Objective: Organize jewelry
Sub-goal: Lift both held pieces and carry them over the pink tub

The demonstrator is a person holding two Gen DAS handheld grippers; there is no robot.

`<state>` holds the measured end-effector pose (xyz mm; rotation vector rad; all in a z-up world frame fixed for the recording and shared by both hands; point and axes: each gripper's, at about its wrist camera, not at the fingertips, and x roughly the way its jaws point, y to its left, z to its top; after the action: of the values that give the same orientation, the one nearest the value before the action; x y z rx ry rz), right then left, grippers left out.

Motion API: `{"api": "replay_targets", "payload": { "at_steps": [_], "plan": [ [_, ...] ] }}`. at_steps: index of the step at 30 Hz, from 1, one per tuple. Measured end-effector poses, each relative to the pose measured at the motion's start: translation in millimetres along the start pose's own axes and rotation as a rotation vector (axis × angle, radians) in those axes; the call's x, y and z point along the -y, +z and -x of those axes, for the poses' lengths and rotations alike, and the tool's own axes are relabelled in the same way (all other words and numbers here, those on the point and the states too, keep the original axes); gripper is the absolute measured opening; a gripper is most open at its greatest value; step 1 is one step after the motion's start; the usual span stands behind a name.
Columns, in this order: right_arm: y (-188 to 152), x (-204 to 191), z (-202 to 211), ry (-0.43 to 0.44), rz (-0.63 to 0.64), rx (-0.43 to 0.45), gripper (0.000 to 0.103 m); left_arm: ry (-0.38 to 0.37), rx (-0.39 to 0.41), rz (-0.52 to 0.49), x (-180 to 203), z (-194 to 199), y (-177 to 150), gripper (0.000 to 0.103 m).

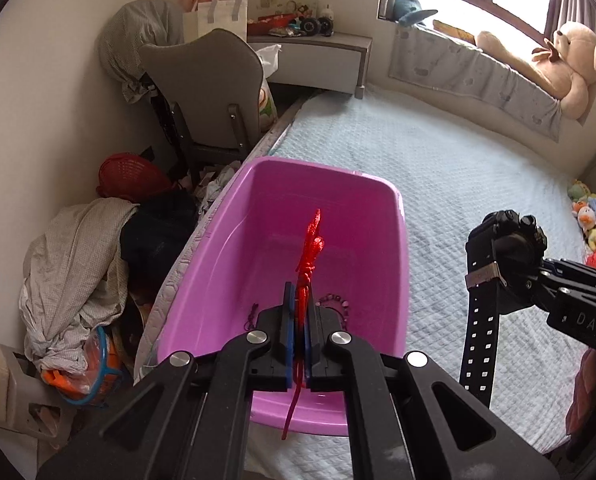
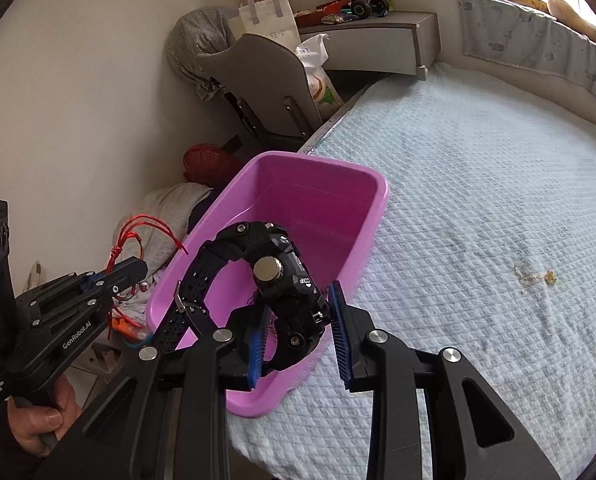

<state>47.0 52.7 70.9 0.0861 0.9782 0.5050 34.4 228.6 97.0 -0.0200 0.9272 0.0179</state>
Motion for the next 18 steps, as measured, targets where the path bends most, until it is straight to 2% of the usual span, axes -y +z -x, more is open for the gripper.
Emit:
{"api": "replay_targets", "payload": {
  "at_steps": [4, 7, 12, 18],
  "plan": [
    [9.3, -21.8, -34.8, -0.01, -0.015, -0.04, 0.028, -0.033, -0.054, -0.051, -24.3, -27.2, 0.8, 0.004],
    [10.3, -31.3, -66.4, -0.01, -0.037, -0.104, 0.028, -0.053, -0.094, -0.093, -34.2, -48.1, -0.6, 0.004],
    [4.6, -34.9, -109.0, -0.044, -0.076, -0.204, 0.028, -0.095, -0.16, -0.144, -41.4, -82.6, -1.3, 0.004],
    [-4.2, -41.3, -139.3, -0.076, -0.109, -0.292, 0.028, -0.111, -0.24, -0.21, -42.1, -117.8, -3.9, 0.004]
  ]
}}
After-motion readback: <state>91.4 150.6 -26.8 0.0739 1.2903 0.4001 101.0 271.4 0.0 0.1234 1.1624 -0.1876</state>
